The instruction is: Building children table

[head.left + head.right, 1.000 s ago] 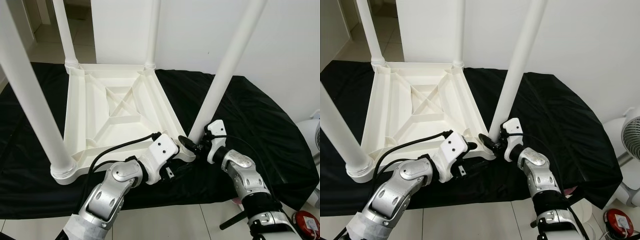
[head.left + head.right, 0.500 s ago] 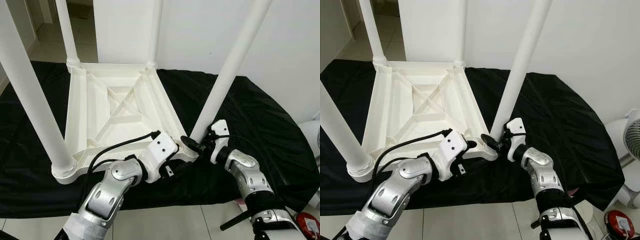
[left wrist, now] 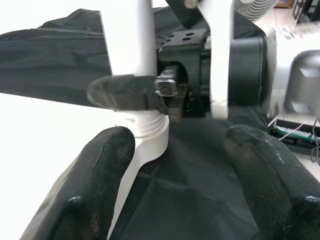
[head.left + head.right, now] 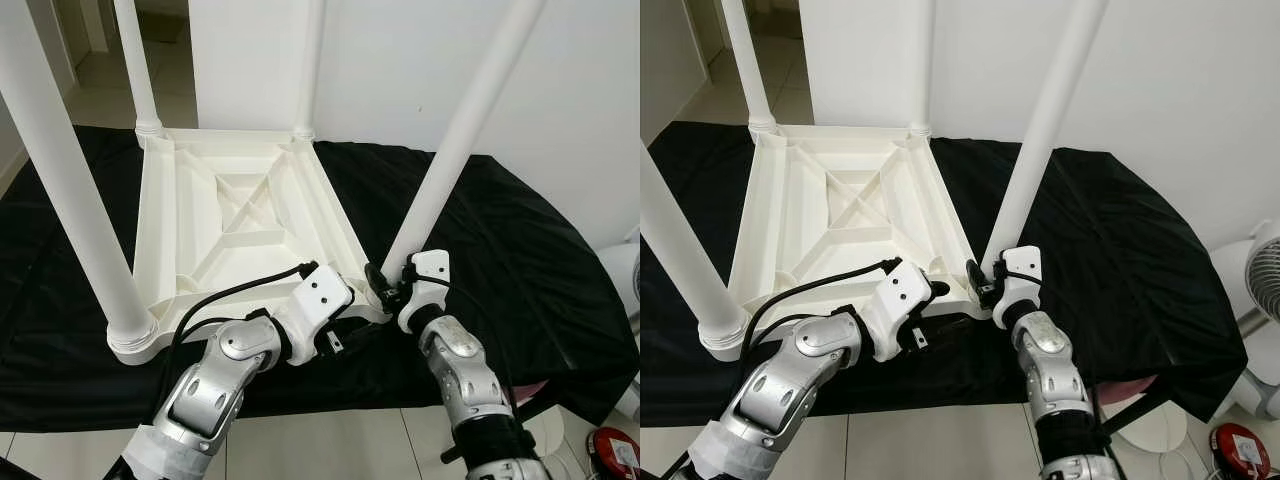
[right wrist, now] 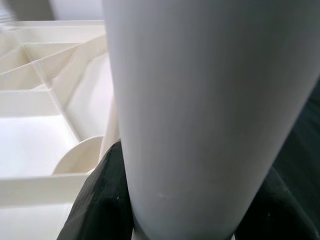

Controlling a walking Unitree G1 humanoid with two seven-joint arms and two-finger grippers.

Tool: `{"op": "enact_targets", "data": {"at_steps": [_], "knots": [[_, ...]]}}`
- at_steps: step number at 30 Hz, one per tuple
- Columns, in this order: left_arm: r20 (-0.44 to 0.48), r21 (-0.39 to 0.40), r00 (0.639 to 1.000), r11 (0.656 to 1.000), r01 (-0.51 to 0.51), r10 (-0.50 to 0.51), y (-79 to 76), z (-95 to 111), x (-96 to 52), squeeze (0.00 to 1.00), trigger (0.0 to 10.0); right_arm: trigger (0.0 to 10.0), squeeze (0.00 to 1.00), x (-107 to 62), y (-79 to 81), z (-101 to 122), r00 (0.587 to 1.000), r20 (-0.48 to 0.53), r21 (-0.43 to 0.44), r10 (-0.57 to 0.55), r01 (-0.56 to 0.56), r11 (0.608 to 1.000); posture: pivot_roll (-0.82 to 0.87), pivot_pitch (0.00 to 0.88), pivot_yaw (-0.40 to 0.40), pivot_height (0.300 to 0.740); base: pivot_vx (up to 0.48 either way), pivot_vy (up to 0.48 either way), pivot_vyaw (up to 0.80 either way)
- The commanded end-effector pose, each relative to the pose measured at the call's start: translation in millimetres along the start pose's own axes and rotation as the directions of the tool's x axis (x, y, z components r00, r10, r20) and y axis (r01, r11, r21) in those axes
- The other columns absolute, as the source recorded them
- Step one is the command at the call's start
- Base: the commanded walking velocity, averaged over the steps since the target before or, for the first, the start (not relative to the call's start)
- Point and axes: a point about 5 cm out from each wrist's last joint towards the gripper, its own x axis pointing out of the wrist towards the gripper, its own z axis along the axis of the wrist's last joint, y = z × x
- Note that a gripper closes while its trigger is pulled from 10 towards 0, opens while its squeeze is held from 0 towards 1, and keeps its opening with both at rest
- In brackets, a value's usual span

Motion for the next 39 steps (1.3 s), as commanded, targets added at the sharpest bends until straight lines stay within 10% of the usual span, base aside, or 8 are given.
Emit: {"op": "enact_targets", "data": {"at_steps": [1, 8, 16, 17, 28, 29, 39], "knots": [[0.013, -0.009, 1.000, 1.000, -0.028, 0.029, 0.5, 0.8, 3.1, 0.00, 10.0, 10.0, 0.00, -6.7, -18.8, -8.2, 0.981, -0.056, -0.002, -0.184, 0.184, 0.983, -0.01, 0.000, -0.117, 0.740, 0.000, 0.000, 0.00], [0.015, -0.015, 1.000, 1.000, -0.022, 0.022, -3.1, 0.2, 4.3, 0.00, 10.0, 10.0, 0.00, -13.0, 5.7, -2.9, 0.975, -0.046, 0.052, -0.218, 0.220, 0.974, -0.02, 0.000, -0.120, 0.740, 0.000, 0.000, 0.00], [0.018, -0.020, 1.000, 1.000, -0.023, 0.023, -4.3, 0.0, 4.6, 0.00, 10.0, 10.0, 0.00, -18.0, -1.1, -2.4, 0.973, -0.053, -0.010, -0.223, 0.223, 0.975, -0.03, 0.000, -0.129, 0.740, 0.000, 0.000, 0.00], [0.018, -0.022, 1.000, 0.999, -0.024, 0.025, -4.6, 0.0, 4.9, 0.00, 10.0, 10.0, 1.00, -19.3, -5.2, -6.0, 0.971, -0.067, -0.015, -0.231, 0.231, 0.973, -0.03, 0.000, -0.134, 0.740, 0.000, 0.000, 0.00], [0.022, -0.032, 0.999, 0.999, -0.035, 0.035, -6.7, -0.7, 3.9, 0.00, 10.0, 10.0, 1.00, -19.2, -21.0, 2.3, 0.998, -0.021, 0.087, -0.067, 0.068, 0.994, -0.03, 0.000, -0.147, 0.740, 0.000, 0.000, 0.00], [0.017, -0.029, 0.999, 0.999, -0.031, 0.032, -7.3, -1.3, 3.6, 0.00, 10.0, 10.0, 0.01, -18.7, -23.4, 6.0, 0.999, -0.008, 0.074, 0.048, -0.047, 0.996, -0.03, 0.000, -0.146, 0.740, 0.000, 0.000, 0.00], [0.018, -0.015, 0.999, 1.000, -0.027, 0.028, -4.8, 1.0, 2.9, 0.00, 10.0, 10.0, 0.00, -21.9, -32.2, 2.9, 0.940, -0.057, -0.046, 0.336, -0.339, 0.940, -0.01, 0.000, -0.132, 0.740, 0.000, 0.000, 0.00]]}}
